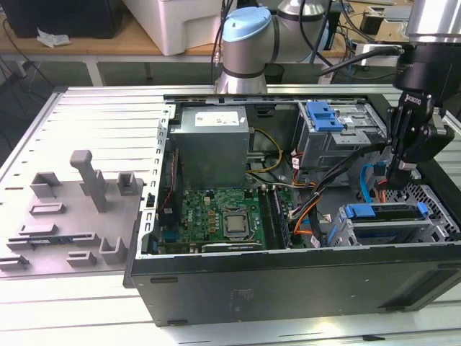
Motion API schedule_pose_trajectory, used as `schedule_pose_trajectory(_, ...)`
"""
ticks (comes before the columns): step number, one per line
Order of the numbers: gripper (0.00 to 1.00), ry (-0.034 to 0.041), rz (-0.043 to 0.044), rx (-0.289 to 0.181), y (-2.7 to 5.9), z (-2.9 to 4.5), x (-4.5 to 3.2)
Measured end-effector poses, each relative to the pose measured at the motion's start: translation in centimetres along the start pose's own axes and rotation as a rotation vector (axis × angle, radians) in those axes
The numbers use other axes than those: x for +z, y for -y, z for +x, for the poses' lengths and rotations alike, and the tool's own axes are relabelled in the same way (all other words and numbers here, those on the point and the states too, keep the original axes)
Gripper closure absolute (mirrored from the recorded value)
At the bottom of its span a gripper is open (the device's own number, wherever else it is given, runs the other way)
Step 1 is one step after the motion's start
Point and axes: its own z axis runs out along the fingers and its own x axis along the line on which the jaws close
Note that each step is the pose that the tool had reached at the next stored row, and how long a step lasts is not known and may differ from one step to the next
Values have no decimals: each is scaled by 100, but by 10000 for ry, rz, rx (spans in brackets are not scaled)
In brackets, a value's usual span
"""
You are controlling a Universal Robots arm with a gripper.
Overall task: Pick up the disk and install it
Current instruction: 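Insert the first disk wire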
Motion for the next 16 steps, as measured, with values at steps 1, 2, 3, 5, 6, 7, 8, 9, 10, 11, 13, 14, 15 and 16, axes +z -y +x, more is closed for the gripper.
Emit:
schedule_pose_trajectory(1,84,133,-27,-3,2,9,3)
schedule_pose_trajectory(2,84,340,-64,-20,7,31,13)
schedule_pose_trajectory(3,84,418,-54,-90,11,49,20)
schedule_pose_trajectory(5,84,438,4,-250,14,61,25)
schedule_pose_trajectory(6,84,445,38,-342,15,65,27)
schedule_pose_trajectory(7,84,448,57,-393,15,67,28)
schedule_pose_trajectory(8,84,451,74,-439,16,70,29)
schedule_pose_trajectory(9,84,460,95,-498,17,77,32)
schedule_pose_trajectory(10,84,479,101,-524,15,89,36)
schedule_pose_trajectory(11,84,527,101,-547,15,109,45)
schedule_pose_trajectory(13,84,625,88,-564,15,144,59)
schedule_pose_trajectory(14,84,733,74,-580,14,172,70)
schedule_pose_trajectory(15,84,795,65,-590,14,184,75)
schedule_pose_trajectory(16,84,858,58,-603,13,193,78)
